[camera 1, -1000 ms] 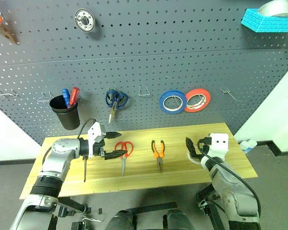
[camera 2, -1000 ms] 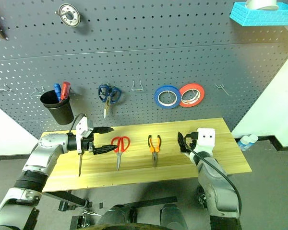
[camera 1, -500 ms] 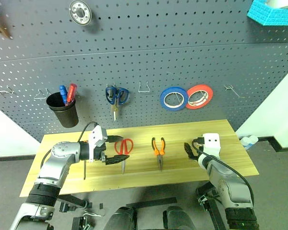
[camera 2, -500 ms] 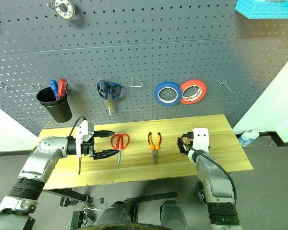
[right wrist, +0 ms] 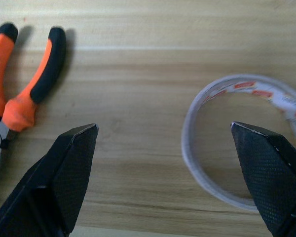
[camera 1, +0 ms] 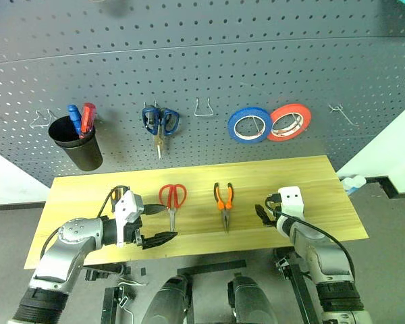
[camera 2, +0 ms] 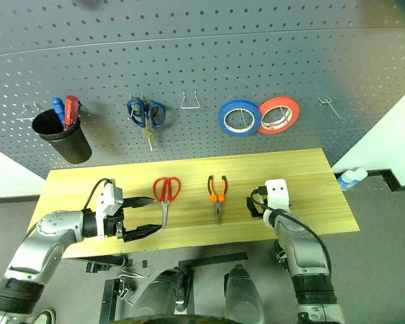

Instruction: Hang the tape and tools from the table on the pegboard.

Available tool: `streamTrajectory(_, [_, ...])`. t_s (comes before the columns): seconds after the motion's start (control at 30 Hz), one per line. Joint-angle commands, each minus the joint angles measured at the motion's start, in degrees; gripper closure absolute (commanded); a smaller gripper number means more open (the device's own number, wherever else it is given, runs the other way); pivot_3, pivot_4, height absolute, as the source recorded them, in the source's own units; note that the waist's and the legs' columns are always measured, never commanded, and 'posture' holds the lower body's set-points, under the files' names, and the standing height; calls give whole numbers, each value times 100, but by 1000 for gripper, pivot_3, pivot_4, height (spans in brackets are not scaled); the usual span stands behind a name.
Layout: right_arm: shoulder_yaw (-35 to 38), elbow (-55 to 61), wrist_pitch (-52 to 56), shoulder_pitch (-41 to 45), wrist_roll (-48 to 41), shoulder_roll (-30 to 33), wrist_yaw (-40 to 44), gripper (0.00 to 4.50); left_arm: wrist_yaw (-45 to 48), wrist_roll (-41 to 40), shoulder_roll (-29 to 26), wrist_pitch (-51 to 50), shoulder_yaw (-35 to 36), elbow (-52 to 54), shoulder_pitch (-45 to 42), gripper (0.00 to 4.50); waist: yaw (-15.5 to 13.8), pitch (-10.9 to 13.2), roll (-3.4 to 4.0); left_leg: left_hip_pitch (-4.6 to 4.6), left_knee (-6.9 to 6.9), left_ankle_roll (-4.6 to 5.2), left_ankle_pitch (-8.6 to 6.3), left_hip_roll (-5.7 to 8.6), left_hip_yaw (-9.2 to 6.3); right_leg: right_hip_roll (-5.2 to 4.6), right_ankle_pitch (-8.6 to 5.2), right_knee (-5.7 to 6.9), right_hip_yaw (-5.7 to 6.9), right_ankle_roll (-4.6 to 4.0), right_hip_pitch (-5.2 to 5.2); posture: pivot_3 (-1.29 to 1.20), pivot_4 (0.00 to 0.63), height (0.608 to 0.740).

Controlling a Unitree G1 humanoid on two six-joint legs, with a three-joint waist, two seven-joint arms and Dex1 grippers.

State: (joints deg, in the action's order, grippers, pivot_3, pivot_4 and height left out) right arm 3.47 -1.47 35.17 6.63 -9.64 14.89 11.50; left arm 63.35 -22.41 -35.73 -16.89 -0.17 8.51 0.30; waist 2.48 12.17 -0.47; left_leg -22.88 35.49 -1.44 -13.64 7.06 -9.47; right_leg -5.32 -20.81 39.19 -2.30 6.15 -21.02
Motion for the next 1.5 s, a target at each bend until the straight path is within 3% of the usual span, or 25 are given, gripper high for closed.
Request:
streamTrajectory(0.03, [-16, 54, -41, 33, 58, 59, 60, 0, -83, -165, -72, -47, 155, 314, 112, 39, -1, 26, 0, -8, 0, 0, 0, 0, 0, 0, 0, 0, 0, 0, -8, 12, 269, 719])
streamTrajectory(0.93, [-114, -313, -11, 165, 99, 149, 483, 0, -172, -394, -298, -305, 254, 688, 258, 39, -6, 219, -50, -44, -2, -1, 1, 0, 2, -2, 1, -6, 1, 0, -44, 33, 296, 719])
streamTrajectory(1.5, [38, -593, -73, 361, 92, 226, 482, 0, -169, -447, -351, -366, 218, 786, 268, 39, -9, 226, -47, -48, -10, -2, 2, 0, 2, -3, 1, -9, 1, 0, -51, 42, 272, 719])
